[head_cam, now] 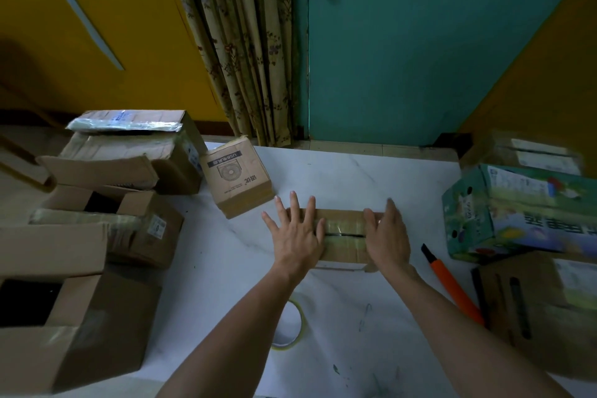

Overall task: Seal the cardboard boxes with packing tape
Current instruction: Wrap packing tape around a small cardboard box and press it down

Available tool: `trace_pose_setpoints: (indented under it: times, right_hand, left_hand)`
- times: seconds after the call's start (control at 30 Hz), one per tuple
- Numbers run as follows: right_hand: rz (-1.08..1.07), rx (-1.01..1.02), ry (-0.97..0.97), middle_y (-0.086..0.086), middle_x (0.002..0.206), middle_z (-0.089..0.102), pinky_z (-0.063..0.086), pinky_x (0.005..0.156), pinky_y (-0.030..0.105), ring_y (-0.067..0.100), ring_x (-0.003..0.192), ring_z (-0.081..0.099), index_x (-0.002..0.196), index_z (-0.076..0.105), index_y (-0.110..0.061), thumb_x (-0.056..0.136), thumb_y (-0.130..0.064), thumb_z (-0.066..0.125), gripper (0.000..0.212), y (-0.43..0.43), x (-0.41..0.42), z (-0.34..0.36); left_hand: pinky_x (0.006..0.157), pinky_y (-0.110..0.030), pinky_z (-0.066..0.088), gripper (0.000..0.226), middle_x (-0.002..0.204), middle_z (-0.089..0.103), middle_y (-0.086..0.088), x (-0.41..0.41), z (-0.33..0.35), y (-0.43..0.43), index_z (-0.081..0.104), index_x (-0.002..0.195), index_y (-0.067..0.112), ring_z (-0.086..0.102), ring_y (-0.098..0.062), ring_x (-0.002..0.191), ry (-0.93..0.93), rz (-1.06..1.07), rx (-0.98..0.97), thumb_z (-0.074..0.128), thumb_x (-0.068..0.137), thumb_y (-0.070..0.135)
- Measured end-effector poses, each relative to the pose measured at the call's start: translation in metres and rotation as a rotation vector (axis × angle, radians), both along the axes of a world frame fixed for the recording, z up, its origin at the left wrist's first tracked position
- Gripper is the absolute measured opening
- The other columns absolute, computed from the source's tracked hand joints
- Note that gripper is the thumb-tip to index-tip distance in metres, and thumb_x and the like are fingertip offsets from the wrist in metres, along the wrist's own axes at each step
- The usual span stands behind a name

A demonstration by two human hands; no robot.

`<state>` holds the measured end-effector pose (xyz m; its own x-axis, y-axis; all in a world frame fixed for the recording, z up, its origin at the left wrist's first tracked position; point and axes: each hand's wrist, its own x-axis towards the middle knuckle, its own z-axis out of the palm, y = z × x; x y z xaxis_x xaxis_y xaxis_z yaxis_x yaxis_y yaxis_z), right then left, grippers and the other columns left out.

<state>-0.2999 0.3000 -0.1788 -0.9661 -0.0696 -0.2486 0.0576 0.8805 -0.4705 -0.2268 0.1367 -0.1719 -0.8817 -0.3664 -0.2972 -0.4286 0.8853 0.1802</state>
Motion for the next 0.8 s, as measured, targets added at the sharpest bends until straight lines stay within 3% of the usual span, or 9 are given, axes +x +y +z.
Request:
trace_pose_setpoints:
  times: [0.1, 0.2, 0.3, 0.37, 0.43, 0.53, 0.6, 0.67, 0.8]
  right_hand:
    - [0.302, 0.281, 0.235, 0.015, 0.164, 0.013, 0.016, 0.115, 0.062, 0.039, 0.15, 0.01, 0.157, 0.017, -0.018, 0.103, -0.055, 0.022, 0.066, -0.012, 0.008, 0.004]
    - [0.497, 0.427, 0.262, 0.016, 0.162, 0.02, 0.017, 0.112, 0.068, 0.041, 0.15, 0.013, 0.156, 0.023, -0.021, 0.1, -0.054, 0.008, 0.067, -0.028, 0.014, 0.011]
    - [0.502, 0.48, 0.163, 0.014, 0.165, 0.01, 0.01, 0.113, 0.069, 0.04, 0.151, 0.003, 0.158, 0.015, -0.026, 0.096, -0.058, -0.003, 0.072, -0.026, 0.014, 0.005]
    - [0.39, 0.426, 0.087, 0.01, 0.166, 0.002, 0.008, 0.114, 0.067, 0.039, 0.151, -0.002, 0.158, 0.009, -0.029, 0.099, -0.061, 0.007, 0.067, -0.016, 0.011, -0.001]
    - [0.251, 0.324, 0.024, 0.011, 0.166, 0.0, 0.02, 0.114, 0.063, 0.04, 0.15, 0.004, 0.157, 0.008, -0.028, 0.1, -0.06, 0.017, 0.066, -0.009, 0.008, -0.004]
    - [0.102, 0.1, -0.052, 0.014, 0.163, 0.011, 0.044, 0.099, 0.045, 0.037, 0.138, 0.037, 0.157, 0.009, -0.021, 0.102, -0.055, 0.024, 0.066, -0.006, 0.004, -0.001]
    - [0.087, 0.044, -0.058, 0.015, 0.158, 0.022, 0.046, 0.084, 0.037, 0.034, 0.123, 0.052, 0.157, 0.009, -0.019, 0.103, -0.053, 0.025, 0.065, -0.007, 0.002, 0.003]
    - [0.085, 0.019, -0.061, 0.015, 0.154, 0.028, 0.042, 0.077, 0.033, 0.034, 0.116, 0.055, 0.156, 0.011, -0.019, 0.103, -0.052, 0.025, 0.064, -0.007, 0.002, 0.004]
    - [0.056, 0.016, -0.04, 0.016, 0.146, 0.037, 0.045, 0.078, 0.035, 0.034, 0.11, 0.057, 0.154, 0.018, -0.02, 0.103, -0.053, 0.026, 0.062, -0.005, 0.005, 0.0]
  left_hand:
    - [0.111, -0.07, -0.019, 0.064, 0.168, -0.017, -0.014, 0.0, 0.008, 0.005, -0.003, 0.162, 0.029, -0.023, -0.042, 0.15, 0.03, -0.061, -0.101, 0.002, 0.103, 0.054]
    - [0.113, -0.07, -0.02, 0.076, 0.167, -0.019, -0.013, -0.002, 0.012, 0.016, -0.002, 0.162, 0.031, -0.025, -0.041, 0.15, 0.055, -0.131, -0.088, -0.015, 0.091, 0.054]
    - [0.114, -0.071, -0.014, 0.066, 0.167, -0.02, -0.01, 0.003, 0.005, 0.017, -0.005, 0.161, 0.034, -0.027, -0.04, 0.15, 0.023, -0.091, -0.053, -0.007, 0.099, 0.058]
    - [0.115, -0.071, -0.013, 0.063, 0.167, -0.02, -0.006, 0.006, 0.002, 0.013, -0.006, 0.16, 0.036, -0.028, -0.037, 0.15, 0.016, -0.075, -0.003, 0.004, 0.103, 0.061]
    - [0.117, -0.07, -0.009, 0.064, 0.168, -0.019, -0.006, 0.006, 0.001, 0.01, -0.006, 0.16, 0.036, -0.026, -0.037, 0.151, 0.017, -0.08, 0.013, 0.006, 0.103, 0.061]
    - [0.121, -0.064, -0.007, 0.065, 0.167, -0.022, -0.007, 0.001, -0.001, 0.008, -0.006, 0.16, 0.037, -0.027, -0.036, 0.15, 0.028, -0.091, 0.031, 0.003, 0.102, 0.062]
    - [0.122, -0.062, -0.009, 0.069, 0.166, -0.025, -0.009, 0.0, -0.001, 0.003, -0.005, 0.16, 0.035, -0.028, -0.035, 0.15, 0.039, -0.069, 0.025, -0.003, 0.098, 0.064]
    - [0.12, -0.063, -0.009, 0.069, 0.166, -0.024, -0.01, 0.002, -0.002, -0.003, -0.004, 0.161, 0.033, -0.027, -0.037, 0.15, 0.044, -0.007, 0.007, -0.002, 0.098, 0.062]
    - [0.121, -0.066, -0.003, 0.063, 0.168, -0.02, -0.009, 0.007, -0.003, -0.008, -0.003, 0.161, 0.034, -0.022, -0.04, 0.152, 0.038, 0.041, 0.085, 0.01, 0.105, 0.058]
